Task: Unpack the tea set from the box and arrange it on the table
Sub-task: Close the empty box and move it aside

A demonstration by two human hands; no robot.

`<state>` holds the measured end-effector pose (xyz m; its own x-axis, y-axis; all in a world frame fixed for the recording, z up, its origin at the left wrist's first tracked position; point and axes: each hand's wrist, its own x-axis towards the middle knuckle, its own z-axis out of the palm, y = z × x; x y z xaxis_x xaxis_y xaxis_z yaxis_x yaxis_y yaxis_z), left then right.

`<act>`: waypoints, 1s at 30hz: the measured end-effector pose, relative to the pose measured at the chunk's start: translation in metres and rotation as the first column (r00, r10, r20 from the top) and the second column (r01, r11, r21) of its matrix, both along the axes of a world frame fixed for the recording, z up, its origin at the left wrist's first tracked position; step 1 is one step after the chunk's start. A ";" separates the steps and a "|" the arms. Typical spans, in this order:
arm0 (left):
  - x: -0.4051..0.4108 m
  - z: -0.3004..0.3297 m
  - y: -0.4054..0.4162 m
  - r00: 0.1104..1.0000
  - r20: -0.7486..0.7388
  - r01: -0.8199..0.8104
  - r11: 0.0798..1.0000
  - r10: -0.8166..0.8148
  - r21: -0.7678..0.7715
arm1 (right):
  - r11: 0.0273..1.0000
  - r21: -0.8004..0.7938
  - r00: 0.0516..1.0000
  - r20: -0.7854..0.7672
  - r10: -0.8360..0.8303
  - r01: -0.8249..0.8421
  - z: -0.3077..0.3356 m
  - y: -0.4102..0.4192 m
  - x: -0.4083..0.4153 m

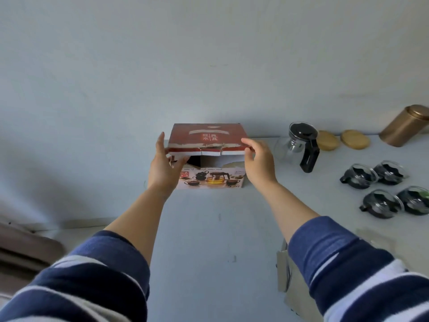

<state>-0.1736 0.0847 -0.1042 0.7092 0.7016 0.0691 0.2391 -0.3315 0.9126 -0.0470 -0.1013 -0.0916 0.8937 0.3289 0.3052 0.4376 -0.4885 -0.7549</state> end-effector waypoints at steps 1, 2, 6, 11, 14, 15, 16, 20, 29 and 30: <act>-0.001 -0.001 0.001 0.999 -0.028 0.026 0.998 -0.024 0.054 | 0.999 -0.042 1.000 0.021 0.003 -0.002 -0.004 -0.003 0.000; -0.002 -0.002 0.002 0.998 -0.052 0.046 0.993 -0.040 0.106 | 0.997 -0.075 0.999 0.034 0.006 -0.003 -0.007 -0.006 -0.001; 0.000 -0.005 0.001 0.998 -0.068 0.029 0.982 -0.016 0.187 | 0.991 -0.132 0.996 0.083 0.016 -0.004 -0.014 -0.011 -0.002; 0.002 -0.009 -0.004 0.996 -0.076 -0.034 0.977 0.051 0.212 | 0.991 -0.135 0.994 0.112 0.000 0.015 -0.013 -0.011 -0.002; 0.003 -0.013 -0.001 0.995 -0.074 -0.042 0.972 0.061 0.231 | 0.989 -0.133 0.992 0.120 -0.048 0.064 -0.012 -0.011 0.000; 0.003 -0.014 -0.001 0.995 -0.081 -0.043 0.972 0.063 0.232 | 0.987 -0.142 0.991 0.125 -0.052 0.070 -0.012 -0.012 0.000; 0.003 -0.015 -0.001 0.994 -0.089 -0.044 0.971 0.066 0.235 | 0.986 -0.152 0.990 0.132 -0.045 0.065 -0.014 -0.013 0.000; -0.002 -0.019 -0.006 0.987 -0.149 -0.015 0.950 0.065 0.313 | 0.987 -0.151 0.985 0.169 -0.031 0.057 -0.025 -0.013 -0.006; 0.013 -0.024 -0.007 0.980 -0.165 -0.061 0.953 0.114 0.297 | 0.989 -0.134 0.995 0.083 -0.047 0.058 -0.032 0.000 0.003; 0.018 -0.023 -0.004 0.980 -0.163 -0.062 0.956 0.113 0.287 | 0.988 -0.144 0.996 0.074 -0.050 0.060 -0.031 0.004 0.008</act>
